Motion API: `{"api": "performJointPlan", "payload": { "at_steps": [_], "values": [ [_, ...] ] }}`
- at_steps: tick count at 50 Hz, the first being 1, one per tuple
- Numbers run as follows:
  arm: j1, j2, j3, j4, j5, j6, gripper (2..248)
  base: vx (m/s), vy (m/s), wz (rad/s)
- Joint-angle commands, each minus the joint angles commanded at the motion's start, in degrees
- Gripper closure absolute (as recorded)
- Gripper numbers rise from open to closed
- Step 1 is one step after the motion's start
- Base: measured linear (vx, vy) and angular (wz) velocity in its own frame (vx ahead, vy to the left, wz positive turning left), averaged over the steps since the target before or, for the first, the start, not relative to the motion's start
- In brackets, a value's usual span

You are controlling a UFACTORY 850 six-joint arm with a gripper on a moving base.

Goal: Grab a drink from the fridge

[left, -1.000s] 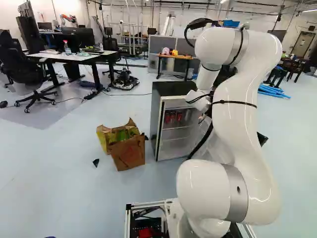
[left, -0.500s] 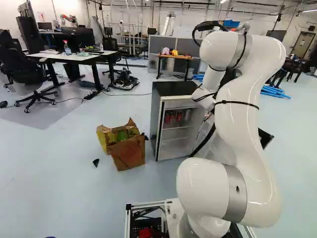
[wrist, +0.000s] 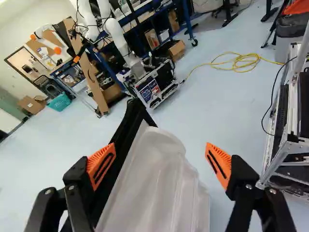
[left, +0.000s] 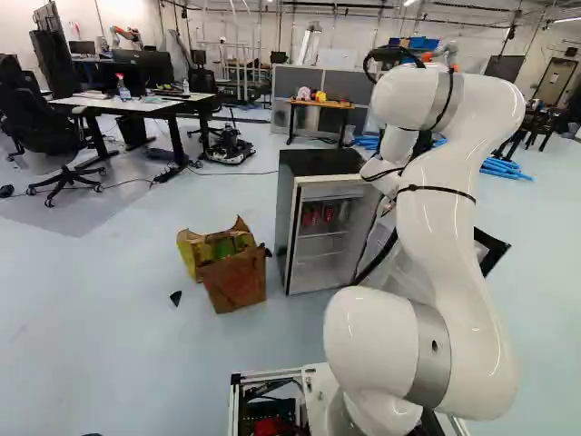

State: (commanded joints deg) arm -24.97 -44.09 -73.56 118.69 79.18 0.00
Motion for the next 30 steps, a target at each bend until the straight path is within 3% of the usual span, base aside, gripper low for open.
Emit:
{"api": "performJointPlan", "payload": {
  "at_steps": [14, 30],
  "values": [
    [-1.11, -1.64, -3.65, 0.0, 0.0, 0.0, 3, 0.0, 0.0, 0.0],
    [-0.87, -1.14, -2.54, -0.05, 0.0, 0.0, 3, 0.0, 0.0, 0.0]
  ]
}}
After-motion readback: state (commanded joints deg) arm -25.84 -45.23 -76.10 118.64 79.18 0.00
